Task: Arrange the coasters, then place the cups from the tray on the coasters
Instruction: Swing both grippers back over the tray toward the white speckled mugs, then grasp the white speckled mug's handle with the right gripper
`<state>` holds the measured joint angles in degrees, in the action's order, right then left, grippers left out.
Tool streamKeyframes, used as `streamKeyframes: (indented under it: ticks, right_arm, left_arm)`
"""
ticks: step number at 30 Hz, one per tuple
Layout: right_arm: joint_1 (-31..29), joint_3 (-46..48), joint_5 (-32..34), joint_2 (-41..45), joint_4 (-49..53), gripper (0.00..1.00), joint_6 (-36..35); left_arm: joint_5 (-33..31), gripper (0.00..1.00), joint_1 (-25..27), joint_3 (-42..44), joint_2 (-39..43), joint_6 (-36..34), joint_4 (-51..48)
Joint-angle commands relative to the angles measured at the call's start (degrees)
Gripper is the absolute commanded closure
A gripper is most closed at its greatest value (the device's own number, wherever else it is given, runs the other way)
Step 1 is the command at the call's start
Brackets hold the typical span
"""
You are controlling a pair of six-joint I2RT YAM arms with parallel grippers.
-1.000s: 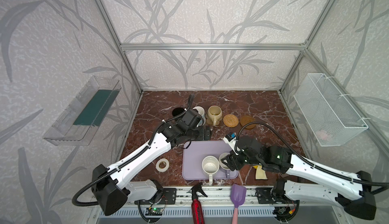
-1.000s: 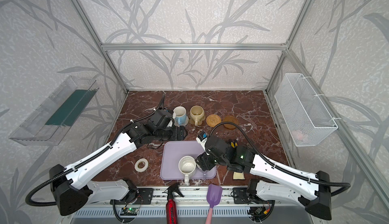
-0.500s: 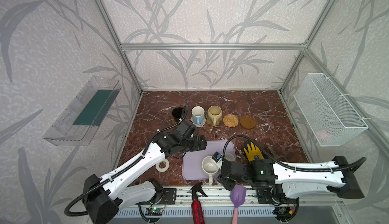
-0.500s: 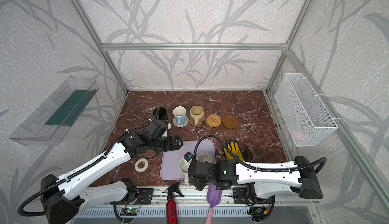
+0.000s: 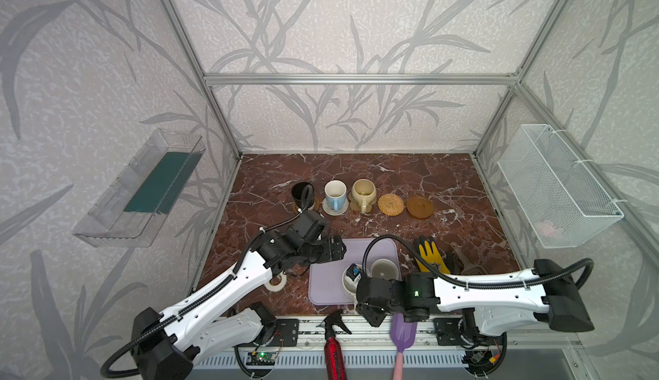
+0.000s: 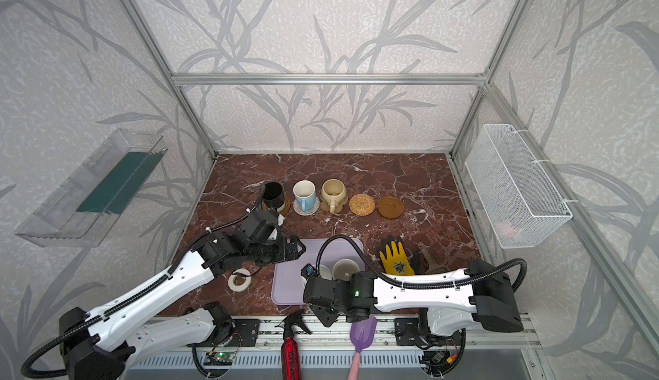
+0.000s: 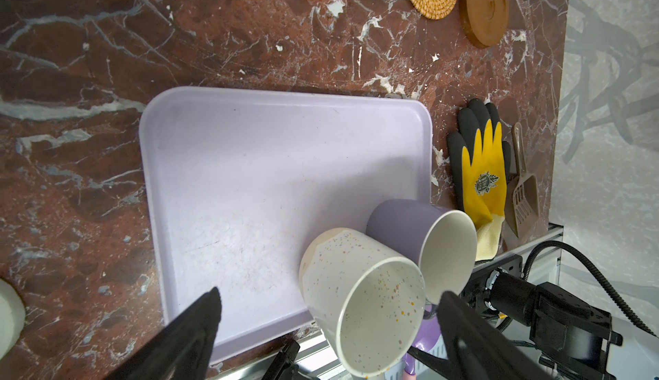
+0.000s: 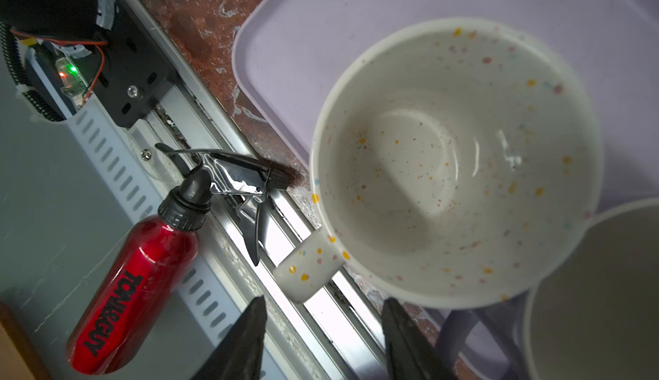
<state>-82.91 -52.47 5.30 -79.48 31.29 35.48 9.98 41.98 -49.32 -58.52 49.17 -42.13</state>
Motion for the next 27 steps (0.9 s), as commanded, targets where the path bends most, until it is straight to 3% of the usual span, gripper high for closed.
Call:
streamKeyframes:
  ticks: [1, 11, 27]
  right_arm:
    - [-0.5, -3.1, -0.8, -3.1, -0.8, 0.43, 0.4]
    - [-0.6, -7.9, 5.3, -9.4, 4.2, 0.50, 5.5]
    - [1.2, -10.5, 13.2, -15.2, 2.8, 0.63, 10.0]
  left_arm:
    - [-0.7, 0.03, -0.1, 2.3, 1.7, 2.4, 0.0]
    - [-4.2, 0.03, -0.9, 6.6, 7.1, 3.7, -2.5]
    - [-0.9, 0.09, -10.0, 11.5, 15.7, 2.7, -6.2]
